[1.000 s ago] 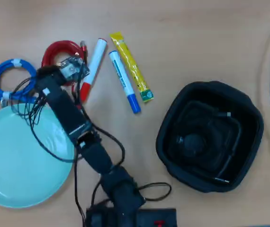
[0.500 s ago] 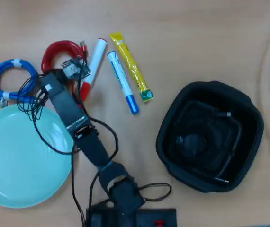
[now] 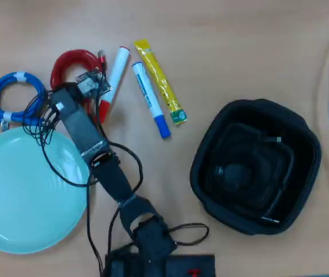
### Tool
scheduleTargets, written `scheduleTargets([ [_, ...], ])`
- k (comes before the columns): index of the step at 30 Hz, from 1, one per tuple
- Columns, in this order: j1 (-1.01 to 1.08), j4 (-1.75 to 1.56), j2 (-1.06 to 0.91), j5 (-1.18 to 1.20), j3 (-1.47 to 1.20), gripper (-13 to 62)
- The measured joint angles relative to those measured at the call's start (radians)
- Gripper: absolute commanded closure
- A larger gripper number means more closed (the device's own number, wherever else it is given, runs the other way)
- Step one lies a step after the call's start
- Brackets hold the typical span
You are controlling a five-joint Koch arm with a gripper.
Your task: Put a black charging cable in a black bowl and put a red charging cable in a green bowl
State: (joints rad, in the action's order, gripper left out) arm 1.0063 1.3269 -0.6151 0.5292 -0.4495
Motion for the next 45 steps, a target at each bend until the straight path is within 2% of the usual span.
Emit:
scheduleTargets([
  [3, 0.000, -0.002, 0.002, 0.003, 0.000, 27.0],
  [5, 0.000, -0.003, 0.002, 0.003, 0.000, 37.4],
  [8, 0.000, -0.011, 0.002, 0.006, 0.000, 57.7],
  [9, 0.002, -0.012, 0.002, 0.008, 0.000, 59.0],
  [11, 0.000, -0.011, 0.002, -0.002, 0.000, 55.0],
  [23, 0.000, 0.046, -0.014, 0.009, 0.000, 56.2],
  [30, 0.002, 0.213, -0.132, -0.037, -0.003, 56.2],
  [45, 0.012, 0.325, -0.425, -0.037, -0.005, 56.2],
])
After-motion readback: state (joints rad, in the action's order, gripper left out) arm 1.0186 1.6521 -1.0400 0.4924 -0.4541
